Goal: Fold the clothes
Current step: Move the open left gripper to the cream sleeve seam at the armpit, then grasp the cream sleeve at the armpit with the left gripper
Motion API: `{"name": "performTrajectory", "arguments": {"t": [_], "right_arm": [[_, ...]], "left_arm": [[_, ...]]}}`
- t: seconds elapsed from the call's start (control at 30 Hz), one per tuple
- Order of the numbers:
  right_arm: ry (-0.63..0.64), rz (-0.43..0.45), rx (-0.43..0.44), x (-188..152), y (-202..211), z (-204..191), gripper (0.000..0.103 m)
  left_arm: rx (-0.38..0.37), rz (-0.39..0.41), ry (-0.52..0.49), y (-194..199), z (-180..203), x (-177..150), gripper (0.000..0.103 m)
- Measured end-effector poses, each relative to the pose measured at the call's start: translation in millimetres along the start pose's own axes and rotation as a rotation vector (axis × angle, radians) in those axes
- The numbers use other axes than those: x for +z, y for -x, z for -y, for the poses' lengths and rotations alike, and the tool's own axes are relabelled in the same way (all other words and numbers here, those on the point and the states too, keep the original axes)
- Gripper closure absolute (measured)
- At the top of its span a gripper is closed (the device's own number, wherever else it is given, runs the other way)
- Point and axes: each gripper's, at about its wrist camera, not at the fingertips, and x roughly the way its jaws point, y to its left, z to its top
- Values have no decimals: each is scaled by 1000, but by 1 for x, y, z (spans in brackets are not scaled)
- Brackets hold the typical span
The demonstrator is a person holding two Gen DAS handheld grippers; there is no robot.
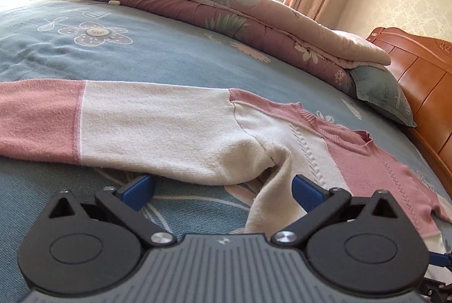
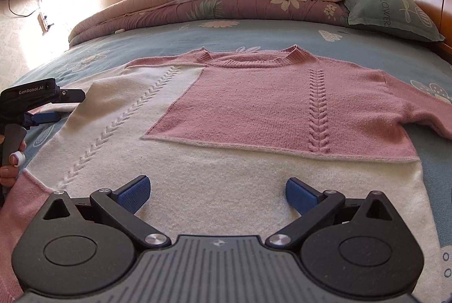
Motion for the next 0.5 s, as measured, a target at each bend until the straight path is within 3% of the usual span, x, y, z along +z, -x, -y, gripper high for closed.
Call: {"name": "performTrajectory", "arguments": {"t": [0.13, 0.27, 0.4, 0.5], "right_arm": [[-8, 4, 5, -2, 1, 2, 0], [-23, 7, 15, -2, 2, 5, 0], [-23, 7, 14, -3, 3, 4, 0], [-16, 3, 9, -3, 3, 3, 0]], "left_arm": [[-56, -23, -3, -8, -7, 12, 1], [-139, 1, 104, -9, -33, 21, 1], [-81, 44, 158, -10, -56, 31, 1], [-95, 50, 253, -11, -72, 37, 1]]}}
